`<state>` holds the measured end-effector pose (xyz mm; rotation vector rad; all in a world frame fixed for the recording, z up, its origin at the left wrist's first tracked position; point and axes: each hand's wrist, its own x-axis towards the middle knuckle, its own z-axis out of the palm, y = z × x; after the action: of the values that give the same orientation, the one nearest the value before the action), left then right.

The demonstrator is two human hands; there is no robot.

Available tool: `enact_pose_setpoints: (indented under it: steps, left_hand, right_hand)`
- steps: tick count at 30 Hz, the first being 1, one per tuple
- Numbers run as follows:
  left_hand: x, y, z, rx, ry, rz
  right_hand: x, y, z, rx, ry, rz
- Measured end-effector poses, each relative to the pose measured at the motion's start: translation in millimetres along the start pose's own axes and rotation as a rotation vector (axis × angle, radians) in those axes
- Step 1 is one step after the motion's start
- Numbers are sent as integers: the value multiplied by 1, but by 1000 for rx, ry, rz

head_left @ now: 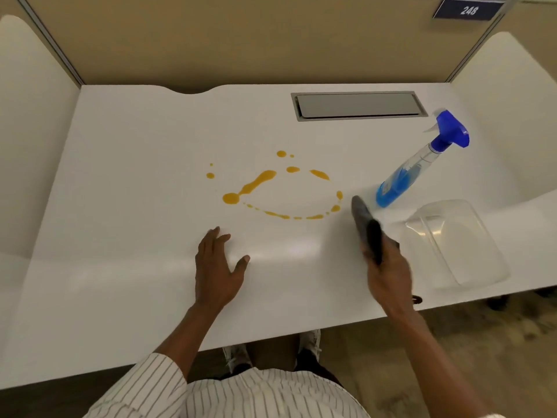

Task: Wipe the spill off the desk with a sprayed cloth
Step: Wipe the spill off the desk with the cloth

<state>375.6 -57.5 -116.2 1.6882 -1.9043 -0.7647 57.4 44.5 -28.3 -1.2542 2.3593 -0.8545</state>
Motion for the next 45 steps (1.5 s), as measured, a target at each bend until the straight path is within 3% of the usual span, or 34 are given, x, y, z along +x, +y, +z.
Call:
enact_pose_setpoints:
  steps: [4,8,12,17,22,27,31,37,41,45]
  left_hand:
    - [-10,-22,8,187,-82,67]
    - [-14,-29,15,258,-87,90]
    - [-13,-30,20,279,-69,76]
    - [-15,-31,22,308,-49,88]
    - [-13,-31,20,322,-57,75]
    - [-15,-31,24,346,-64,69]
    - [-14,-32,25,351,-56,66]
    - [-10,-33,26,395,-51,58]
    - [-13,-30,27,425,-48,57]
    - [-14,-28,30,415,-38,44]
  right_hand:
    - [-30,8,68,-361,-267,-138]
    - [-47,9,112,-522,-311,-266]
    - [-7,3,121,-557,-322,-309]
    - [54,3,106,-546,-283,-119]
    - [23,3,104,-484,-274,-47]
    - [-34,-13,127,-506,-337,-218]
    - [-8,-20,136,-543,-359,-323]
    - [82,-6,110,-552,-312,-181]
    - [70,1,106,-499,-334,-162]
    - [9,-1,122,-505,-392,-375]
